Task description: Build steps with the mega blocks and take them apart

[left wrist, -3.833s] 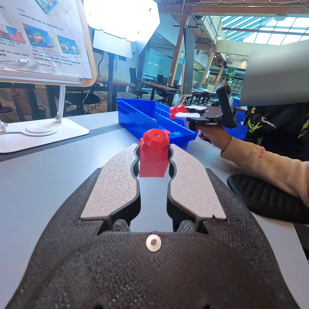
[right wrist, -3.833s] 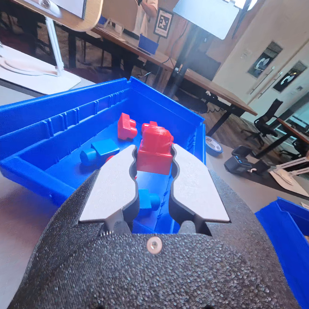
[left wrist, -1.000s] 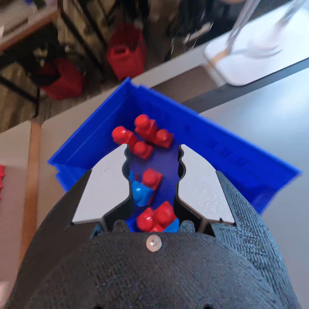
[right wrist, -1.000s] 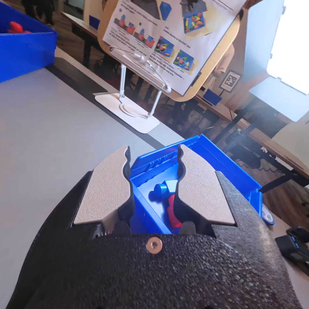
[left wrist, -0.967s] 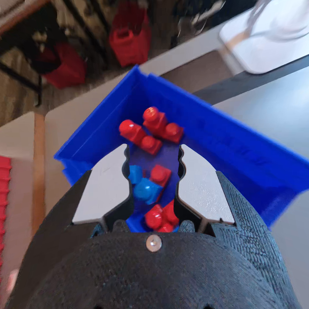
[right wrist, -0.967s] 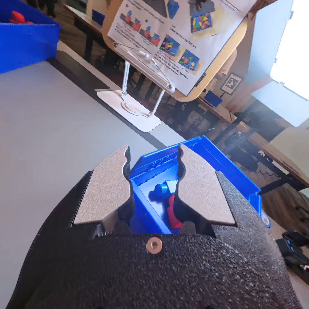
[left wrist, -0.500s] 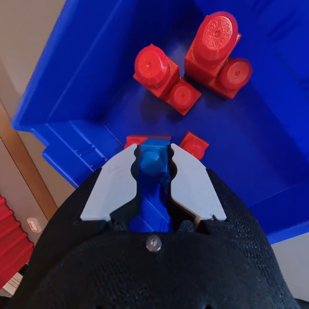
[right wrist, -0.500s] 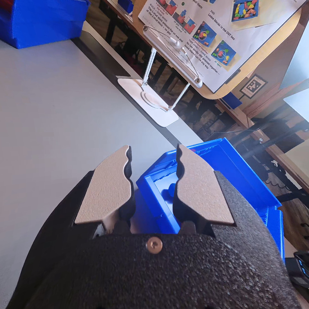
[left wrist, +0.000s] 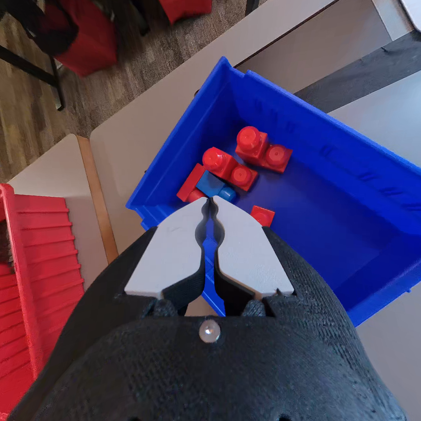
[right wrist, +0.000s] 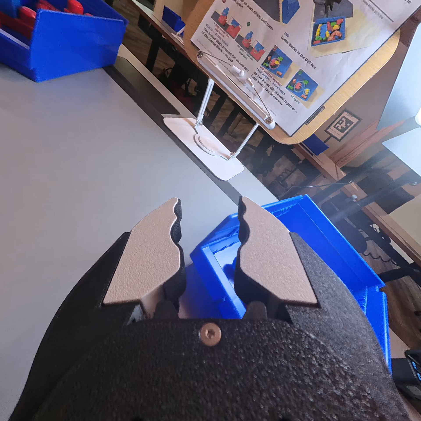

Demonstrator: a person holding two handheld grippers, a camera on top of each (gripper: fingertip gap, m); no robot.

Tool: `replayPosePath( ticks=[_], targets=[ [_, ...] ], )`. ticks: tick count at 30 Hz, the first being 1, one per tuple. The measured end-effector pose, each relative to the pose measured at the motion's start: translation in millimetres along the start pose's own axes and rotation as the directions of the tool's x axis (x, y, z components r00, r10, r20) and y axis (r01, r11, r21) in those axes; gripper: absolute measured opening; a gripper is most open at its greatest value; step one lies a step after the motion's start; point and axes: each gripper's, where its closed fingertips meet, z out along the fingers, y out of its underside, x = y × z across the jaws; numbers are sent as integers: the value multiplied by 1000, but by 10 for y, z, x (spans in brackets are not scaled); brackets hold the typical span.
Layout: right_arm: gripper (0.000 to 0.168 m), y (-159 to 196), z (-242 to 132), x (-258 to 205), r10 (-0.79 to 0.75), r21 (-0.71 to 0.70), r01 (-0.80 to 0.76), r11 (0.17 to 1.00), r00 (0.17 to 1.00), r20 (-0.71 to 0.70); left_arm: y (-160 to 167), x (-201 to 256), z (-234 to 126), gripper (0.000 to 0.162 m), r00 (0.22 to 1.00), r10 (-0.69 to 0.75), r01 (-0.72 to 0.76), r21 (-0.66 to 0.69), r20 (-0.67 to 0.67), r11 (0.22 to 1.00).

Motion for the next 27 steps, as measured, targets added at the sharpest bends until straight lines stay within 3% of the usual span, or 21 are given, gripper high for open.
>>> replayPosePath(
  ticks=[3,7,13,18,23,24,25,26,27],
  targets=[
    [48,-24,-9,-27,-11,3,11,1000,1000,1,94,-6,80,2,1000,-20,20,-29,-4,999],
    [48,-31,-8,-46,2,5,-2,1000,1000,11,276,79,339,41,989,-122,113,-112,-77,987],
    [48,64,27,-75,13,-21,-12,1000,1000,28,456,178,730,66,969,-219,183,-268,-113,946],
    [48,127,52,-84,29,-35,-28,999,999,46,516,309,782,64,961,-199,115,-378,-193,919],
    [48,207,93,-112,31,-56,-28,998,998,63,688,551,469,66,909,-111,-109,-487,-401,866],
    [48,225,105,-122,30,-63,-25,998,997,67,802,589,408,62,899,-71,-184,-519,-432,835],
    [48,243,116,-134,25,-70,-20,997,997,71,936,564,377,42,898,10,-278,-550,-439,788],
    [48,260,123,-145,17,-77,-11,997,997,72,1010,505,373,34,899,99,-350,-565,-426,747],
    [47,272,126,-151,8,-82,-2,997,997,71,1029,511,341,34,893,127,-380,-574,-431,725]
  ],
)
